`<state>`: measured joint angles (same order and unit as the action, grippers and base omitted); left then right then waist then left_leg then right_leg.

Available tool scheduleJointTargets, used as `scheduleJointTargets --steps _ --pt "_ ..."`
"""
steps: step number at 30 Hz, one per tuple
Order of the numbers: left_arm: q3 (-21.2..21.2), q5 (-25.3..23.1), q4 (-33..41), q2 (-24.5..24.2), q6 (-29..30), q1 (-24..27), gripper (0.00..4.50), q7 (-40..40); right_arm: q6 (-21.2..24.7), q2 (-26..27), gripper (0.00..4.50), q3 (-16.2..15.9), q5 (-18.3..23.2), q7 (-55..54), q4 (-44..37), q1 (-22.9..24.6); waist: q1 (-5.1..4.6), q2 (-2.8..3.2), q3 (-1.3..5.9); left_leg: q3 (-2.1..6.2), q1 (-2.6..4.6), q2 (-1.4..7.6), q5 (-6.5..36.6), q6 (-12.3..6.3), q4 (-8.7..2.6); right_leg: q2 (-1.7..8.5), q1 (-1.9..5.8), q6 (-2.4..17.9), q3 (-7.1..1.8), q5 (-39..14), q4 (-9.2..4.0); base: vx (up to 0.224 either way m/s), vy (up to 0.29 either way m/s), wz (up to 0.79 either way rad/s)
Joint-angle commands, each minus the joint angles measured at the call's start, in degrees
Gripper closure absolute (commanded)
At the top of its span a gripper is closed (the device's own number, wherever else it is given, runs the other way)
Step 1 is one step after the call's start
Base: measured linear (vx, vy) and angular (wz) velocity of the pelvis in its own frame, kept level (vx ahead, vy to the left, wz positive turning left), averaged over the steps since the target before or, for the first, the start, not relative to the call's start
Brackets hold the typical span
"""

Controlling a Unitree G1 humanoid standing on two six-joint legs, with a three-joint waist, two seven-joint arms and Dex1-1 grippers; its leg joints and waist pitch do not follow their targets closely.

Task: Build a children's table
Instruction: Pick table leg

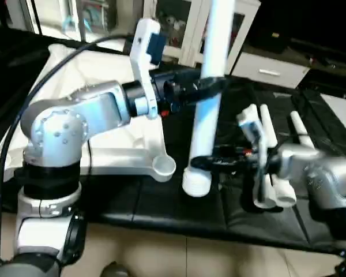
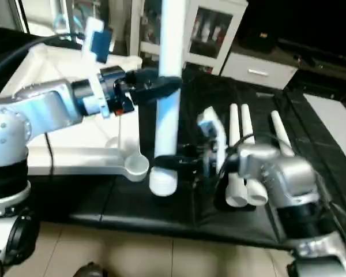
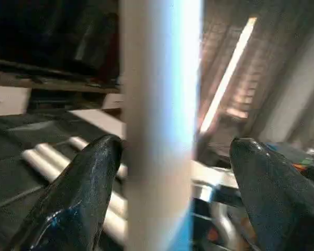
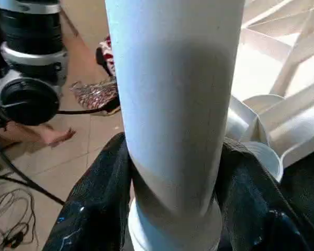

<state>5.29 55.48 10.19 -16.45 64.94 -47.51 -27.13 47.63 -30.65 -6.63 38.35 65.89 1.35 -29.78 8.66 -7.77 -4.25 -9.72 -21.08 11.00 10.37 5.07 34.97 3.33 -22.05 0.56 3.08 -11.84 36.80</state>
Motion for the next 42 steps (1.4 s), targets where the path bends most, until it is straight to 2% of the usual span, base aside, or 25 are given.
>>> scheduleJointTargets --steps 1,6,8,10,12,13,14,20,21,24,26,30,31,33,39,40,42 --pt "-0.49 1.07 0.22 -0.1 1.36 -0.84 0.77 -1.62 -0.52 -1.81 2.6 0.36 -0.55 1.83 0.59 -0.95 0.22 1.78 4.24 0.8 0.96 2.25 8.66 4.06 -4.25 4.7 2.63 10.47 -2.51 -5.47 -4.07 0.0 0.0 0.0" --pt "-0.31 1.53 -0.07 0.09 1.26 -1.27 0.77 -1.41 -0.36 -1.89 2.6 0.13 -0.21 2.34 0.21 -1.01 0.39 1.96 4.29 0.85 0.97 2.27 8.49 4.0 -4.24 4.74 2.67 10.63 -2.47 -5.24 -3.99 0.0 0.0 0.0" --pt "0.51 3.33 -0.64 0.88 1.84 -1.37 0.77 -1.61 -0.29 -1.72 2.6 -0.1 -0.07 2.62 -0.02 -0.93 0.52 1.96 4.33 0.8 1.01 2.27 8.15 3.98 -4.17 4.71 2.63 10.84 -2.48 -4.72 -3.96 0.0 0.0 0.0" --pt "0.33 4.04 -0.96 0.74 2.96 -1.46 1.06 -2.16 -0.79 -1.59 2.6 -0.58 -0.68 2.82 -0.19 -0.83 0.65 2.06 4.31 0.8 0.98 2.21 8.54 4.02 -4.21 4.7 2.64 10.86 -2.47 -5.08 -4.02 0.0 0.0 0.0" --pt "-0.3 3.49 -1.26 0.47 3.2 -1.54 1.13 -2.45 -1.61 -1.23 2.6 -0.82 -1.64 2.21 0.03 -0.93 0.76 2.06 4.35 0.81 1.0 2.23 8.53 4.05 -4.19 4.73 2.64 10.77 -2.46 -5.11 -4.0 0.0 0.0 0.0" --pt "-0.6 3.05 -1.69 0.51 3.02 -1.61 1.19 -2.4 -1.7 -1.09 2.6 -0.91 -1.79 2.22 0.1 -1.02 0.85 2.41 4.35 0.88 1.07 2.28 8.64 4.19 -4.25 4.72 2.59 10.71 -2.45 -5.02 -3.92 0.0 0.0 0.0" --pt "-0.85 2.55 -2.18 0.58 2.81 -1.71 1.32 -2.19 -1.83 -1.0 2.6 -1.1 -1.98 2.22 0.09 -1.04 0.88 2.22 4.36 0.81 1.1 2.25 8.63 4.1 -4.21 4.68 2.56 10.69 -2.47 -4.74 -4.02 0.0 0.0 0.0" --pt "-3.45 -0.04 -2.84 -0.17 1.35 -1.81 1.78 -3.67 -3.14 -0.64 2.61 -2.7 -3.77 2.08 0.12 -1.0 1.13 2.38 4.44 0.87 1.03 2.29 8.39 4.17 -4.28 4.77 2.68 10.37 -2.49 -4.73 -3.95 0.0 0.0 0.0" --pt "-3.43 0.0 -2.92 -0.14 1.38 -1.85 1.98 -3.61 -3.16 -0.55 2.61 -2.65 -3.78 2.03 0.2 -1.07 1.08 2.46 4.43 0.88 1.03 2.29 8.44 4.19 -4.3 4.72 2.67 10.46 -2.48 -4.52 -3.89 0.0 0.0 0.0" --pt "-3.38 -0.07 -3.04 -0.18 1.13 -1.91 2.03 -3.82 -3.36 -0.6 2.61 -2.84 -3.97 2.16 0.19 -1.1 1.08 2.37 4.42 0.82 1.04 2.28 8.58 4.02 -4.26 4.78 2.68 10.69 -2.5 -4.49 -3.91 0.0 0.0 0.0" --pt "-3.0 0.21 -3.18 -0.23 1.14 -1.97 2.3 -4.09 -3.39 -0.42 2.61 -2.75 -4.07 2.08 0.28 -1.12 1.08 2.46 4.4 0.82 1.03 2.28 8.55 3.97 -4.27 4.75 2.65 10.78 -2.5 -4.67 -3.91 0.0 0.0 0.0" --pt "-2.53 0.34 -3.4 -0.12 1.08 -1.95 2.4 -4.39 -3.82 -0.11 2.61 -2.67 -4.47 1.88 0.88 -1.42 1.04 2.44 4.37 0.81 1.06 2.27 9.14 3.95 -4.29 4.75 2.58 10.62 -2.5 -5.71 -4.02 0.0 0.0 0.0" --pt "-2.12 0.08 -3.88 0.16 0.66 -2.07 2.59 -3.72 -4.21 0.18 2.61 -2.64 -4.77 1.64 1.13 -1.58 1.01 2.4 4.41 0.79 1.08 2.27 9.02 3.97 -4.28 4.75 2.57 10.57 -2.5 -5.64 -4.02 0.0 0.0 0.0" --pt "-2.02 -0.17 -4.09 0.24 0.34 -2.14 2.66 -3.46 -4.47 0.29 2.62 -2.65 -4.94 1.47 1.18 -1.6 1.01 2.47 4.41 0.81 1.07 2.3 8.88 4.0 -4.27 4.75 2.54 10.77 -2.5 -5.25 -3.98 0.0 0.0 0.0" --pt "-0.61 -1.01 -5.05 1.14 -0.84 -2.4 2.72 -1.58 -5.84 0.59 2.62 -2.75 -5.86 0.95 1.35 -1.5 1.01 2.32 4.47 0.75 0.97 2.25 7.86 3.76 -4.21 4.74 2.68 10.76 -2.51 -4.13 -3.85 0.0 0.0 0.0" --pt "-0.59 -1.13 -5.04 1.12 -0.9 -2.43 2.72 -1.58 -6.04 0.66 2.27 -2.71 -6.0 0.89 1.41 -1.54 0.99 2.3 4.47 0.75 0.97 2.24 7.8 3.69 -4.2 4.71 2.68 10.74 -2.51 -4.07 -3.83 0.0 0.0 0.0" --pt "-0.47 -1.23 -5.12 1.24 -1.0 -2.49 2.73 -1.34 -6.0 0.9 1.92 -2.62 -6.06 0.64 1.63 -1.8 0.94 2.29 4.44 0.75 1.0 2.26 8.01 3.64 -4.21 4.72 2.64 10.75 -2.51 -4.5 -3.88 0.0 0.0 0.0"
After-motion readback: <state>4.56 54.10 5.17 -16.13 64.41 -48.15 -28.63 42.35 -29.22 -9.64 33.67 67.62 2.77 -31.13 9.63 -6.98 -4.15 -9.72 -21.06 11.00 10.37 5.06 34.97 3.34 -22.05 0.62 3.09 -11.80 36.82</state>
